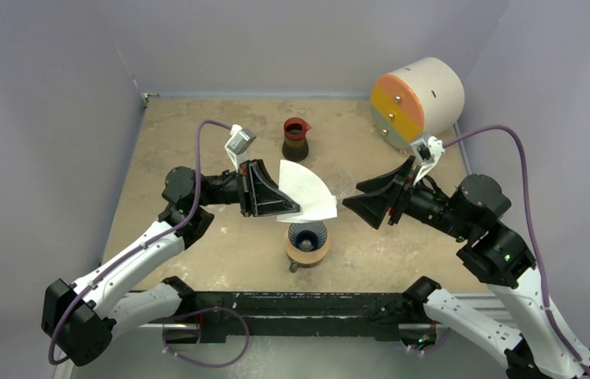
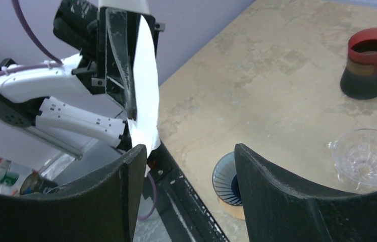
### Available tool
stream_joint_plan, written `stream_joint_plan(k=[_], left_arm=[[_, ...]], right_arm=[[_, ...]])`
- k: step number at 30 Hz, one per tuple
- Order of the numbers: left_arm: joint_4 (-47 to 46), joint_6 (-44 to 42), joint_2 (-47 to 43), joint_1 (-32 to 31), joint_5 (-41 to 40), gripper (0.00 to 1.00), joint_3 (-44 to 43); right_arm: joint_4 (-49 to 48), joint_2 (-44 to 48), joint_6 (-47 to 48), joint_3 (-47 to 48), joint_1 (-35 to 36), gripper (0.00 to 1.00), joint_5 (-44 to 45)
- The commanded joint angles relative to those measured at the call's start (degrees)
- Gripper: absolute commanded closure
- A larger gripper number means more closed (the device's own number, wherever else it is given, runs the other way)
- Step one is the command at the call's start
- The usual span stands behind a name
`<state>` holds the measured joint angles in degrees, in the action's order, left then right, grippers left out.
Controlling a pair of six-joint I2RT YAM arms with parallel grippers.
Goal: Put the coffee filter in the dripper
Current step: Pick up the coffee filter from the coffee filter holder, then place the coffee filter in the coffee dripper.
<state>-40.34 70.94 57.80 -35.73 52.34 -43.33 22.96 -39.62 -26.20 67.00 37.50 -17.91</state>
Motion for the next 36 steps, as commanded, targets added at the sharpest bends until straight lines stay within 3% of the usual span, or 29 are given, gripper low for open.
stream_joint_plan(k=[1,10,16,36], left_arm=[[5.3,-11.5,-0.6,0.4,8.7,1.00,-4.8],[10.6,-22.5,-3.1,0.3,14.3,1.00,-7.0],[5.9,-20.7,-3.5,0.4,15.6,1.00,-6.5],[3.9,-18.3,-3.4,0.3,14.9,1.00,-7.1]], right_arm=[[-0.5,-1.1,0.9,2.2,0.4,0.34,-6.9],[-6.4,-2.9,-2.7,0.3,0.3,0.46,-20.6],[-9.2,-4.7,-4.3,-0.4,0.3,0.56,-26.5],[-11.3,-5.1,-5.3,-2.2,0.3,0.66,-28.0]])
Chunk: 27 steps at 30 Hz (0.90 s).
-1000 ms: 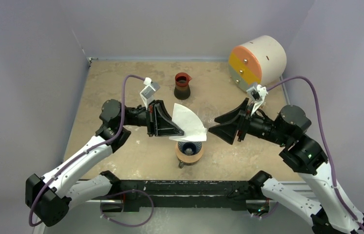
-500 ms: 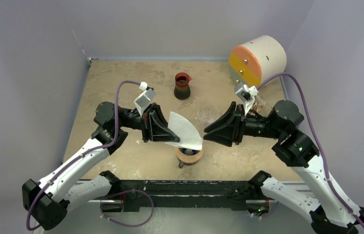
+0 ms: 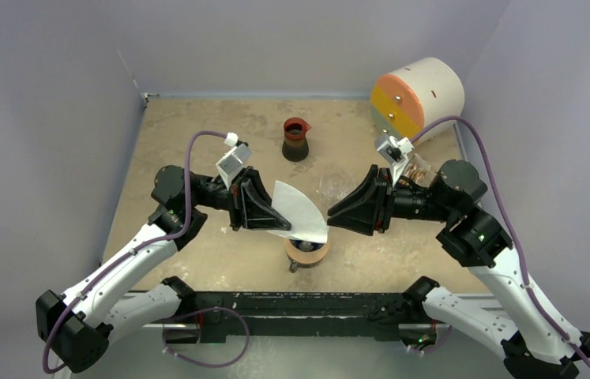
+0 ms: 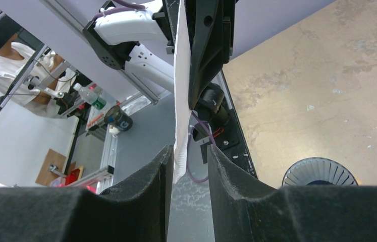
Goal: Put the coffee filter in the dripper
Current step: Place the coffee filter in the coffee dripper.
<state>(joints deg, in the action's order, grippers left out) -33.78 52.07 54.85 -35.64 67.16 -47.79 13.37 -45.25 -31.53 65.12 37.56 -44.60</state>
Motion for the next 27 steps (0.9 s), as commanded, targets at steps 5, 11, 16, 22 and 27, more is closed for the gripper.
stream_joint_plan(k=[5,11,16,22,27], left_arm=[[-2.6,0.7,-0.6,0.2,-0.2,1.00,-3.0],[-2.9,0.9,-0.5,0.3,-0.1,1.00,-3.0],[-4.3,1.9,-0.4,0.2,0.2,1.00,-3.0],[-5.8,3.0,-0.1,0.2,0.3,1.00,-3.0],[-4.4,2.1,0.4,0.2,0.2,1.00,-3.3]], right_arm=[[-0.6,0.6,0.7,-0.7,0.2,0.68,-0.8],[0.1,0.7,1.4,-0.7,0.2,0.69,-0.6],[0.6,0.7,1.9,-0.7,0.2,0.71,-0.4],[-0.4,0.7,1.2,-1.3,0.3,0.71,-1.0],[-0.9,0.9,0.9,-1.2,0.4,0.71,-1.4]])
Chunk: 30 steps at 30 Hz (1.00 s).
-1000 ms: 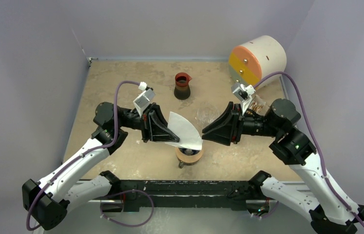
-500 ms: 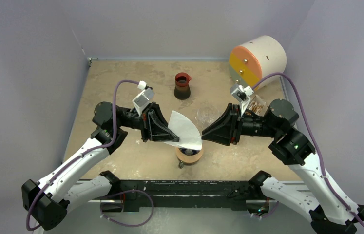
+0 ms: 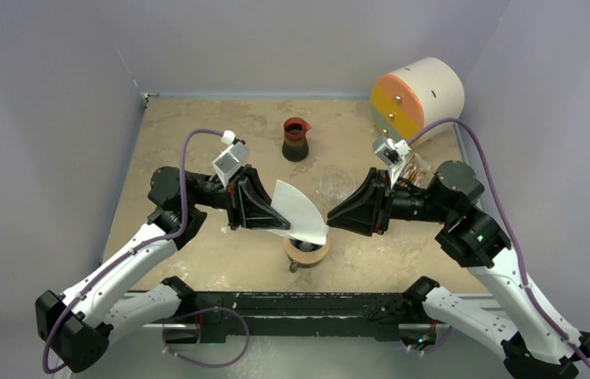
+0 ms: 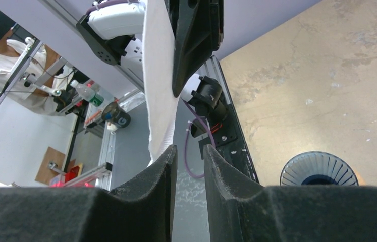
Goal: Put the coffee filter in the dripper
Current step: Place the coffee filter in the coffee dripper.
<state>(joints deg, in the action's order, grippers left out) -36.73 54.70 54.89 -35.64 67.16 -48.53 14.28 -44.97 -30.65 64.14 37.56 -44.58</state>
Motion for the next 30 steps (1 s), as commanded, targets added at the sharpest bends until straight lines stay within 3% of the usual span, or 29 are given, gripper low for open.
stream_joint_plan(k=[1,11,30], left_arm=[[-0.3,-1.4,0.5,0.3,0.2,1.00,-2.7],[6.5,-5.9,-0.4,0.3,0.2,1.00,-3.4],[8.9,-7.4,-0.2,0.3,-1.2,1.00,-4.1]], right_arm=[[-1.7,0.8,0.0,-0.1,0.3,0.71,-1.3],[4.5,2.8,3.8,2.3,0.3,0.72,4.4],[-0.7,1.7,0.7,0.8,0.3,0.70,0.4]])
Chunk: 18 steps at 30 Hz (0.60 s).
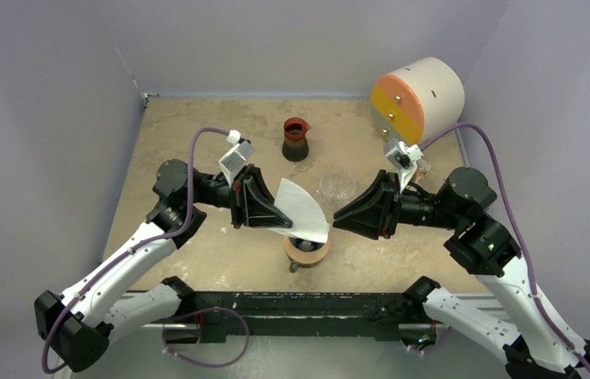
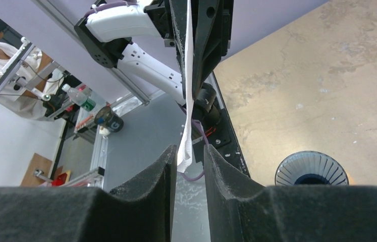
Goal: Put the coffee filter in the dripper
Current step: Place the coffee filter in the coffee dripper.
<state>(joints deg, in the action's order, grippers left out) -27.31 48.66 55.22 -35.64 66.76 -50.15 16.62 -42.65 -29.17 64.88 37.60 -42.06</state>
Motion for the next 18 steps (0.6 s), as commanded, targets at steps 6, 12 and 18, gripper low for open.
stream_joint_plan(k=[6,12,18], left_arm=[[-0.7,-1.2,-0.2,0.3,-1.5,1.00,-2.5],[-1.2,-0.9,0.1,0.3,-1.5,1.00,-2.8],[-3.2,0.6,0.4,0.3,-0.9,1.00,-2.7]], right_arm=[[-3.1,-1.4,-0.9,-0.4,0.4,0.70,-2.3],[-2.8,-1.6,-0.5,-0.3,0.4,0.70,-2.2],[-2.1,-1.6,0.1,-0.2,0.4,0.71,-1.6]])
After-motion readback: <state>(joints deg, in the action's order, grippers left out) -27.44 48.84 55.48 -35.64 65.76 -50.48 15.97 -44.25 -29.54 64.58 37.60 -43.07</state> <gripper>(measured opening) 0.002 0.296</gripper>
